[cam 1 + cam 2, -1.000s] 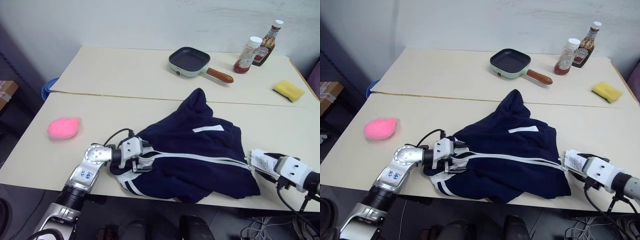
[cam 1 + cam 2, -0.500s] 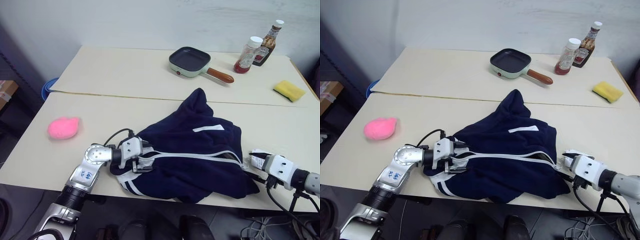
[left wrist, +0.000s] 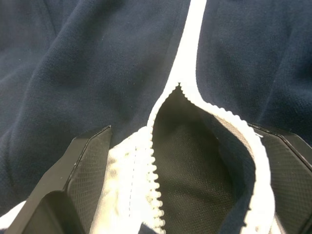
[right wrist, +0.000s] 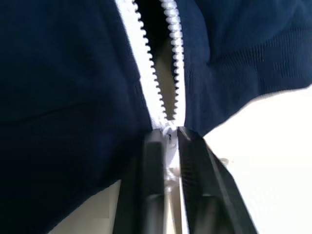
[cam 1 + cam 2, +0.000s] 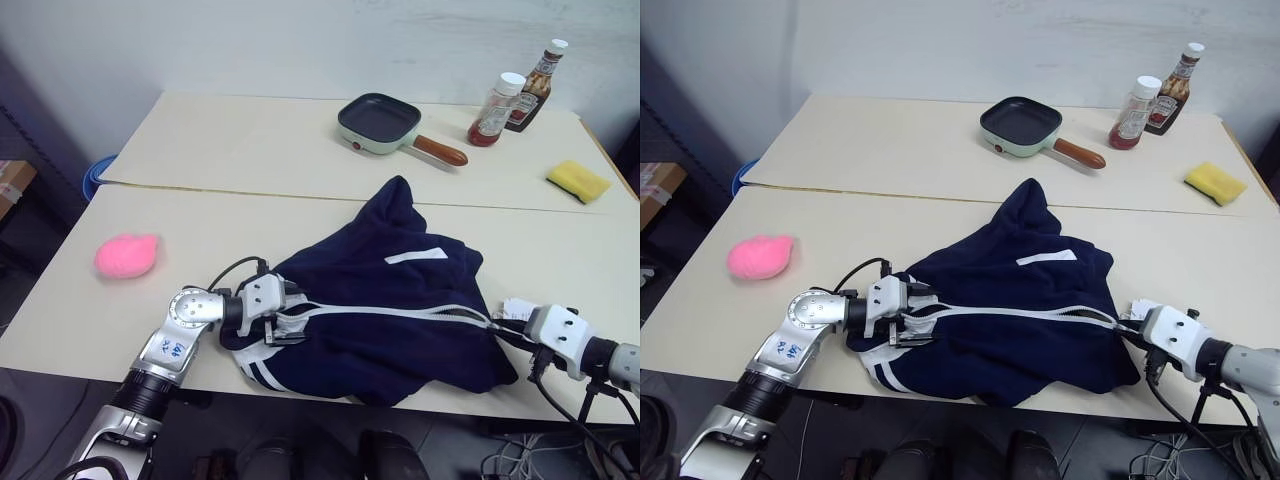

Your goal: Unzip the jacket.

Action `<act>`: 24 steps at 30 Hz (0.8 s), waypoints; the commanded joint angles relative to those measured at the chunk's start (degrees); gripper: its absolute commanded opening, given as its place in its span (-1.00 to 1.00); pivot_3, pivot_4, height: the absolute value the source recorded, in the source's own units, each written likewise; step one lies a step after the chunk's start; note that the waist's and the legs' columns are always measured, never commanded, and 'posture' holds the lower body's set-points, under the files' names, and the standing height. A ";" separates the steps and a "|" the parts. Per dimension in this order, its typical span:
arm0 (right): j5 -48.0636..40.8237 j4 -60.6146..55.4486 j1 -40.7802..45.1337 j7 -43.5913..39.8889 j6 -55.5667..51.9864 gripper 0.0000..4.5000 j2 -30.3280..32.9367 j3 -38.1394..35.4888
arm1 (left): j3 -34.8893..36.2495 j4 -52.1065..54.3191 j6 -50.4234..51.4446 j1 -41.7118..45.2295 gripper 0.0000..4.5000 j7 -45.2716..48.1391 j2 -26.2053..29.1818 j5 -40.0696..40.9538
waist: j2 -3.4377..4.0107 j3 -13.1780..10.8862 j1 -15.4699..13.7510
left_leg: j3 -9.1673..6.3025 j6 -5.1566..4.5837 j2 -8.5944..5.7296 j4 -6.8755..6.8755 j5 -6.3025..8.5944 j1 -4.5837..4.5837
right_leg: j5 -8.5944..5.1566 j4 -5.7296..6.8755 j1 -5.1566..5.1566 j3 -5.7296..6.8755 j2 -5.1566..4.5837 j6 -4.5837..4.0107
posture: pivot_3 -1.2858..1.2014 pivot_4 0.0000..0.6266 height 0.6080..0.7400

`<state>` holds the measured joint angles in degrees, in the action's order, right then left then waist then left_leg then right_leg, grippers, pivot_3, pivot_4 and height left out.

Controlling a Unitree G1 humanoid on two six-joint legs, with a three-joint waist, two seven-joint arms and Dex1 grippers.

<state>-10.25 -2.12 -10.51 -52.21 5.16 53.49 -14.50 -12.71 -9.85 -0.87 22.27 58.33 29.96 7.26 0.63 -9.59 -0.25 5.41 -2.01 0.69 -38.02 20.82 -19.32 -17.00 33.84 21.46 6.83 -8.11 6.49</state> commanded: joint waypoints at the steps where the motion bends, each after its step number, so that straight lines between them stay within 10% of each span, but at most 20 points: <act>1: -1.59 -1.25 -1.27 -0.34 -1.54 -0.99 0.25 -3.38 | -1.32 -2.31 0.94 -1.96 1.00 0.68 1.51 -2.41 | 0.00 0.00 -0.08 | 0.00 0.00 0.00 0.00 0.00 0.00 | 0.00 0.00 0.00 0.00 0.00 0.00 | 0.03 -0.52 1.00; 24: -2.17 1.87 -3.65 -6.24 -5.90 -0.99 5.28 -9.26 | -1.57 -2.33 0.52 -2.11 1.00 1.50 1.55 -2.49 | 0.00 0.00 -1.33 | -0.02 -0.02 0.00 -0.01 0.01 -0.03 | 0.00 -0.03 0.00 0.04 0.01 0.00 | 0.03 -0.52 1.00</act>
<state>-11.62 -1.52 -13.75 -57.67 0.02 57.15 -20.40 -12.73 -9.76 -1.33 22.21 59.26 30.01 7.27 0.63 -9.60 -1.58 5.39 -2.04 0.69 -38.02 20.83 -19.37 -17.00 33.79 21.46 6.87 -8.10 6.49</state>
